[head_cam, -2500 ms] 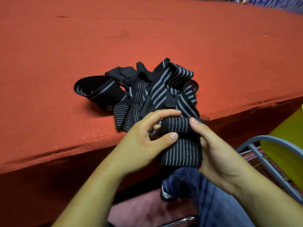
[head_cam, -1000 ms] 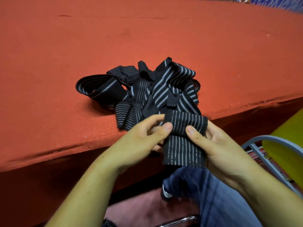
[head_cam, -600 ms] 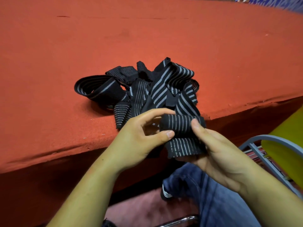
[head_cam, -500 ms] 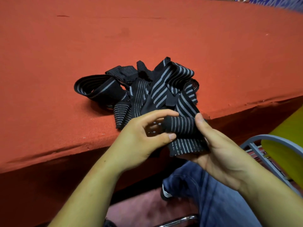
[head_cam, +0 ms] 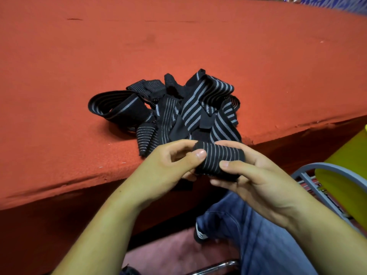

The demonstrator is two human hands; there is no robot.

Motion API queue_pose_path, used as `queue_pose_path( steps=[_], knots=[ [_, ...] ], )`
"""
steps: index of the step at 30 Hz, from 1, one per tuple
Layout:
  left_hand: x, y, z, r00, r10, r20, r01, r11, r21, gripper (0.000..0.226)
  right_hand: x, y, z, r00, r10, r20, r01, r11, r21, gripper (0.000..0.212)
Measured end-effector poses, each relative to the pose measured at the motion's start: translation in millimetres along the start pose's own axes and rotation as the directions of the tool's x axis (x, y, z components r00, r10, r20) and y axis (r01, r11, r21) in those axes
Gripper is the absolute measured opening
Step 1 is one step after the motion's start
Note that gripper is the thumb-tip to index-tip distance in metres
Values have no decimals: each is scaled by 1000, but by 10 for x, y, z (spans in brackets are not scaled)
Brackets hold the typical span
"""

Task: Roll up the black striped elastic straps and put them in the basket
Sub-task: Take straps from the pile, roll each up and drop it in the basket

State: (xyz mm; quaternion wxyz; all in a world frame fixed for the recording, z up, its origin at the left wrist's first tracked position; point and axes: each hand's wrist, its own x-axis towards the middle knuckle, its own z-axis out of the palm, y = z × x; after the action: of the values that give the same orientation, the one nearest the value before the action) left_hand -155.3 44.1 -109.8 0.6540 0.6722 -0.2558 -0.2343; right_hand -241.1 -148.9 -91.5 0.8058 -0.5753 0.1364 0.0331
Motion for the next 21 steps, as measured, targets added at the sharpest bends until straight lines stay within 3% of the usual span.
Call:
queue_pose_path(
  steps=[5,13,18,21],
  knots=[
    [0,5,-11,999,26,-37,-25,999,38,23,16,27,7,1000,-26,0,26,1000,-9,46],
    [-38,36,36,1000,5,23,-6,999,54,27,19,40,-104,985,-174,14,172,961,-217,38],
    [-51,54,79,999,26,-34,-20,986,165,21,-22,2,-172,995,-67,68,78,980,-184,42],
    [-15,134,210,998,65,-22,-59,977,205,25,-61,-136,-298,994,-66,82,86,957,-276,34]
  ],
)
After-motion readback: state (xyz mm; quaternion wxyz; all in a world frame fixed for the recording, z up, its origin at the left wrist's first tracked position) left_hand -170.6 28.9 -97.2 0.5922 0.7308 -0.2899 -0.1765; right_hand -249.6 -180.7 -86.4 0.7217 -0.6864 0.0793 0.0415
